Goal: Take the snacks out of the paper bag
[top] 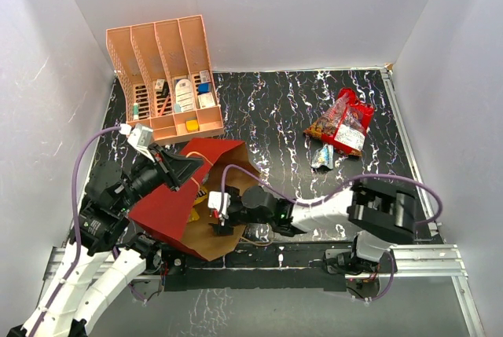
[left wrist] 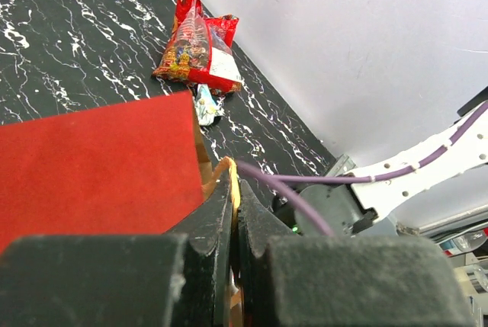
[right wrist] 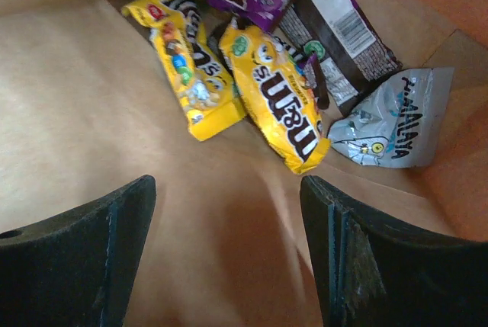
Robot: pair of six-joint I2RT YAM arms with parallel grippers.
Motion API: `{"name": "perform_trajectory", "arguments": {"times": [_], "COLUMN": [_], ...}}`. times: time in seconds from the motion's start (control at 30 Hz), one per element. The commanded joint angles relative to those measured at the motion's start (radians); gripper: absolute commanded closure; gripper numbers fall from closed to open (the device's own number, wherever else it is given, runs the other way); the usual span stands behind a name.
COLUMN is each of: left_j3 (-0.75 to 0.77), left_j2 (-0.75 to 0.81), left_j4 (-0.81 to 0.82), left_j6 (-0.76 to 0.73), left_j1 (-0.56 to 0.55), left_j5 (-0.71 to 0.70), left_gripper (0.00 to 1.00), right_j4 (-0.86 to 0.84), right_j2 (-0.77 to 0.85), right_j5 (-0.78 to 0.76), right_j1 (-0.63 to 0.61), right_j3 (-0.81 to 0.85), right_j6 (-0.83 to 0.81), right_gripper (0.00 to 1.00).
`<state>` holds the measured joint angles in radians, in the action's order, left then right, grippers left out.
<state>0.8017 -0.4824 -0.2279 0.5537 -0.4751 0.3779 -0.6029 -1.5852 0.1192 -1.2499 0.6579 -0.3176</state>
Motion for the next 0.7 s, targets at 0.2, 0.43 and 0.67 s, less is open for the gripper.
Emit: {"name": "perform_trajectory", "arguments": {"times": [0.2,0.43,0.67], "left_j3": [-0.003,0.055,0.079], "left_j2": [0.009,-0.023,-0.036], "left_j4": [0.104,0.091,0.085], "left_j6": [0.049,0.038,0.030], "left_j1": [-0.001,-0.002,-0.002], "left_j5": [0.009,0.009,0.022], "left_gripper": [1.00,1.00,1.00], "right_j4": [-0.274,-0.384,-0.352], "right_j2": [-0.249,-0.381,-0.534], "right_j5": [-0.145,-0.183,-0.327], "right_j1": [-0.006,-0.005,0.030], "right_j3": [0.167,0.239,0.387], "right_j6": [-0.093,-0.104,0.038], "right_gripper": [0.19,0.16,0.11]}}
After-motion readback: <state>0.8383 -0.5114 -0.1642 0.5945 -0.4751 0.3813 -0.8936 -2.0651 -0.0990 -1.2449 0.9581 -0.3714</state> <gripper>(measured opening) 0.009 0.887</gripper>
